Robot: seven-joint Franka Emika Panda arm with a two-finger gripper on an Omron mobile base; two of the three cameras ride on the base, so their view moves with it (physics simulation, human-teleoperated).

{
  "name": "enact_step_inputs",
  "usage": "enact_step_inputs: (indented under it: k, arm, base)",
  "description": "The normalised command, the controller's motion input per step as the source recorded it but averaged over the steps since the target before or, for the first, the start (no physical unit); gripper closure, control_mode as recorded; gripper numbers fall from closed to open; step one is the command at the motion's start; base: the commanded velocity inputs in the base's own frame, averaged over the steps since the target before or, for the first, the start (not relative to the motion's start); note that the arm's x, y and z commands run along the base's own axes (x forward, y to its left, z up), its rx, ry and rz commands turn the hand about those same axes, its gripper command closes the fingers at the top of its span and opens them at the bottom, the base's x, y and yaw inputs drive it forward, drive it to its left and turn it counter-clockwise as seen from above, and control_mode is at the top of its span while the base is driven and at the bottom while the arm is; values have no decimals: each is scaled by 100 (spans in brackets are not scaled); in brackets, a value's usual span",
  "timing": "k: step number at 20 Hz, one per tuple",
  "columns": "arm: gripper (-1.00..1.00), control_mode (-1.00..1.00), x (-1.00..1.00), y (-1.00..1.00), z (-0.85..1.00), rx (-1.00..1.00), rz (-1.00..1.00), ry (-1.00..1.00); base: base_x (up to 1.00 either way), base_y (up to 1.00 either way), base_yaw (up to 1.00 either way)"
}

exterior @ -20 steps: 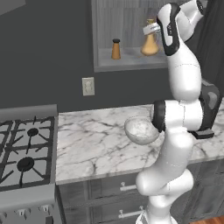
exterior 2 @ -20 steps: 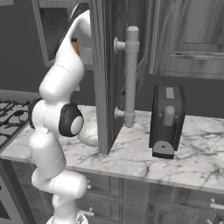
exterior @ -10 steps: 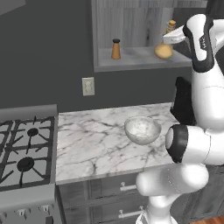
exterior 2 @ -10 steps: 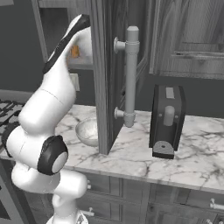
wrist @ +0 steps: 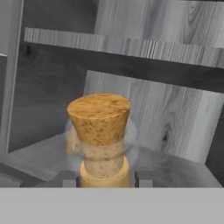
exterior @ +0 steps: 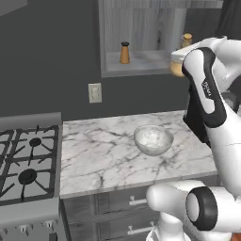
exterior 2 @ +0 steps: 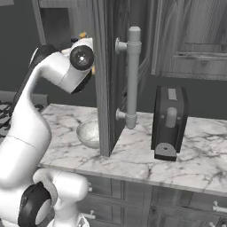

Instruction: Retrieve the bottle and the shaker from the cabinet and place them next to the mixing bowl on the counter. Then add garlic from the fridge to the mixing bowl.

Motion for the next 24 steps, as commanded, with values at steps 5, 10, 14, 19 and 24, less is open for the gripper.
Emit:
enact_step_inputs:
  k: [5, 10, 14, 19, 24]
  arm:
    - [100, -100, -99, 3, 0, 0, -29, 3]
    - [100, -100, -96, -4, -6, 0, -32, 1]
    - [100, -100, -84, -6, -30, 0, -33, 1]
    - [100, -100, -32, -35, -36, 2, -24, 2]
    - [100, -100, -15, -56, -51, 10, -6, 4]
  base:
    - [0, 0, 0]
    - [0, 0, 0]
    - [0, 0, 0]
    - [0, 0, 0]
    - [0, 0, 0]
